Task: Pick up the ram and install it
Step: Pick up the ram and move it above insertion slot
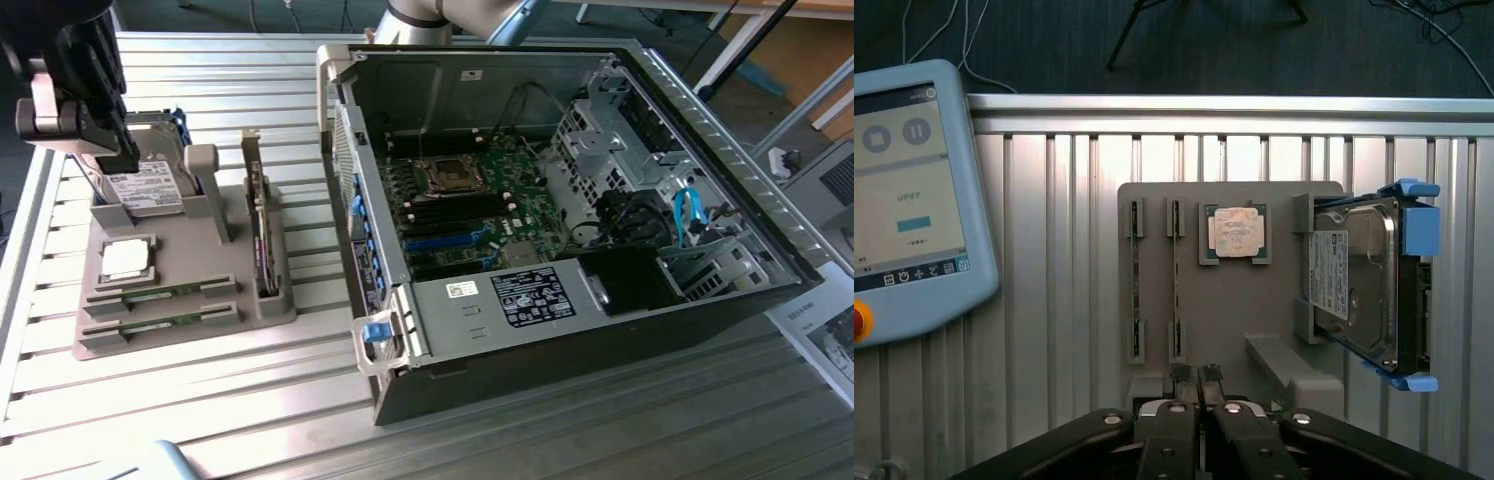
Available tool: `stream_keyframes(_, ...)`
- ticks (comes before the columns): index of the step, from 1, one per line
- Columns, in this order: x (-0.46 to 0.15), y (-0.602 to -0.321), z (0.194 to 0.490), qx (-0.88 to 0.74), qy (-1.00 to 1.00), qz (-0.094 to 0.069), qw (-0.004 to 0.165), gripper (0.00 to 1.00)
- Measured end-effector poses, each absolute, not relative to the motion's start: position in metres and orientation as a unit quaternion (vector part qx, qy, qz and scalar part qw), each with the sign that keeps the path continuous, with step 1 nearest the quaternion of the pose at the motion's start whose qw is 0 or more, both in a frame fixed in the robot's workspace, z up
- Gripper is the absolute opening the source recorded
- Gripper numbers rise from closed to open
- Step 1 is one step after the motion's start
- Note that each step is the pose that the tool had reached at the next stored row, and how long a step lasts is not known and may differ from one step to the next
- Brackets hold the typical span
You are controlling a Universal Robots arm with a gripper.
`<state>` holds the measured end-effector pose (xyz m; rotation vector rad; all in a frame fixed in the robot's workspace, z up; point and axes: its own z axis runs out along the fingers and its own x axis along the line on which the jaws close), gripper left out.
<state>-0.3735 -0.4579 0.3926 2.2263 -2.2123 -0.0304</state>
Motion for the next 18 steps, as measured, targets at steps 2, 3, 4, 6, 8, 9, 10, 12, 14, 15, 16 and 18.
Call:
stream_keyframes(2, -0.3735, -0.4579, 0.3927, 0.709, -0.705, -0.010, 0.001, 0.24)
stream_keyframes(3, -0.3735, -0.4579, 0.3926, 0.709, -0.705, -0.010, 0.001, 0.30)
stream_keyframes(4, -0.3735, -0.4579, 0.3926, 0.709, -0.705, -0.010, 0.001, 0.30)
stream_keyframes(6, -0.3735, -0.4579, 0.3926, 0.709, -0.705, -0.010, 0.001, 0.30)
stream_keyframes(8, -0.3735, -0.4579, 0.3926, 0.709, -0.705, -0.010, 0.001, 0.30)
stream_keyframes(9, -0.3735, -0.4579, 0.3927, 0.709, -0.705, -0.010, 0.001, 0.30)
stream_keyframes(10, -0.3735, -0.4579, 0.3927, 0.709, -0.705, -0.010, 0.001, 0.30)
stream_keyframes(12, -0.3735, -0.4579, 0.3924, 0.709, -0.705, -0.010, 0.001, 0.30)
stream_keyframes(14, -0.3735, -0.4579, 0.3905, 0.709, -0.705, -0.010, 0.001, 0.30)
stream_keyframes(15, -0.3735, -0.4579, 0.3896, 0.709, -0.705, -0.010, 0.001, 0.30)
stream_keyframes(16, -0.3735, -0.4579, 0.3881, 0.709, -0.705, -0.010, 0.001, 0.30)
stream_keyframes(18, -0.3735, -0.4580, 0.3851, 0.709, -0.705, -0.010, 0.001, 0.30)
